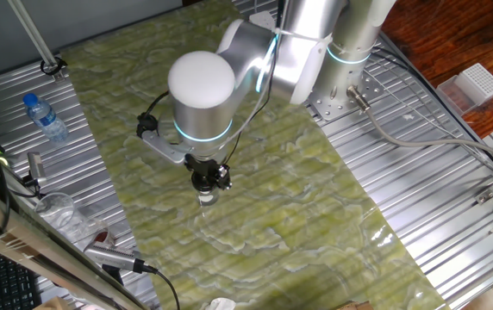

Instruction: Screw the lid onto the jar

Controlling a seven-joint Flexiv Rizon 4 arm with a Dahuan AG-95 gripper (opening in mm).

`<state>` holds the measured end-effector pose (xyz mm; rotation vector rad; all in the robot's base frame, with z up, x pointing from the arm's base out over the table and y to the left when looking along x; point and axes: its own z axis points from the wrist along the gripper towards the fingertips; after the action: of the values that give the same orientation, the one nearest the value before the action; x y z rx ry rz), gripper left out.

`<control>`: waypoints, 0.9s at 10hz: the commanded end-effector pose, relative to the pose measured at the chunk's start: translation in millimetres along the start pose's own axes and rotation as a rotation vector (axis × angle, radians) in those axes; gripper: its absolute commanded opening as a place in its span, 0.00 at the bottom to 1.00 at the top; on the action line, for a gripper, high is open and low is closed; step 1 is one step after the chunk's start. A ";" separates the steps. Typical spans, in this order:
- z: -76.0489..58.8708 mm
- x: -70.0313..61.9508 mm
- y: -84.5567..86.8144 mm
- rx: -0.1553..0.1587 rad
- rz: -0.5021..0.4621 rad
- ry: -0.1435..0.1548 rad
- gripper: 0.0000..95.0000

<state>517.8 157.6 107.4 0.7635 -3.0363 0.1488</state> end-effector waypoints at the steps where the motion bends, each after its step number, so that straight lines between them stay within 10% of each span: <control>1: 2.9 -2.5 0.8 -0.001 0.000 0.002 0.80; 7: 5.4 -3.5 1.4 -0.002 0.015 0.020 0.80; 8: 5.4 -3.5 1.5 0.002 0.017 0.028 0.60; 9: 5.4 -3.6 1.4 0.005 0.017 0.031 0.60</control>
<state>522.3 160.5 102.2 0.7276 -3.0137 0.1705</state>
